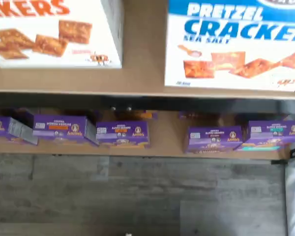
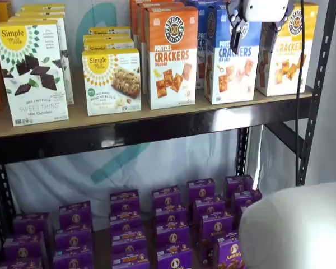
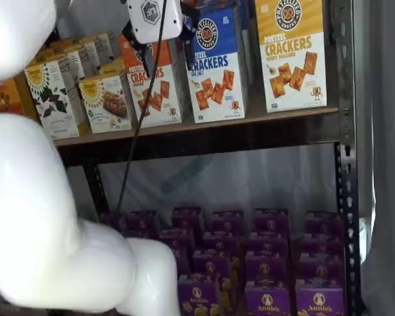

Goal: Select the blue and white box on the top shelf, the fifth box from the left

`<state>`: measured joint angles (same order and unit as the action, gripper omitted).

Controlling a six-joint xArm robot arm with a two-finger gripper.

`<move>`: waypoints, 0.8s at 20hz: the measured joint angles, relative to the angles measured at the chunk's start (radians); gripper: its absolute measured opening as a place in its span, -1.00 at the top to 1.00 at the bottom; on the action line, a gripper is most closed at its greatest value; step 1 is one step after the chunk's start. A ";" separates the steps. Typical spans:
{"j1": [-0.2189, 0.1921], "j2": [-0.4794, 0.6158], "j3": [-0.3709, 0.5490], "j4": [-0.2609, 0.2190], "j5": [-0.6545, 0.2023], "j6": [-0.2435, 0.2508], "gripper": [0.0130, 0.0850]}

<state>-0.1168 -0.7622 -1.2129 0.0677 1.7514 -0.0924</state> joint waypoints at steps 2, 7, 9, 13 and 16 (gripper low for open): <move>0.002 0.026 -0.022 -0.006 -0.005 0.000 -1.00; -0.004 0.079 -0.059 -0.003 -0.024 -0.006 -1.00; -0.003 0.088 -0.062 -0.009 -0.041 -0.006 -1.00; -0.004 0.107 -0.075 -0.018 -0.057 -0.009 -1.00; -0.004 0.120 -0.082 -0.028 -0.073 -0.011 -1.00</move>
<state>-0.1208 -0.6422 -1.2945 0.0393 1.6783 -0.1030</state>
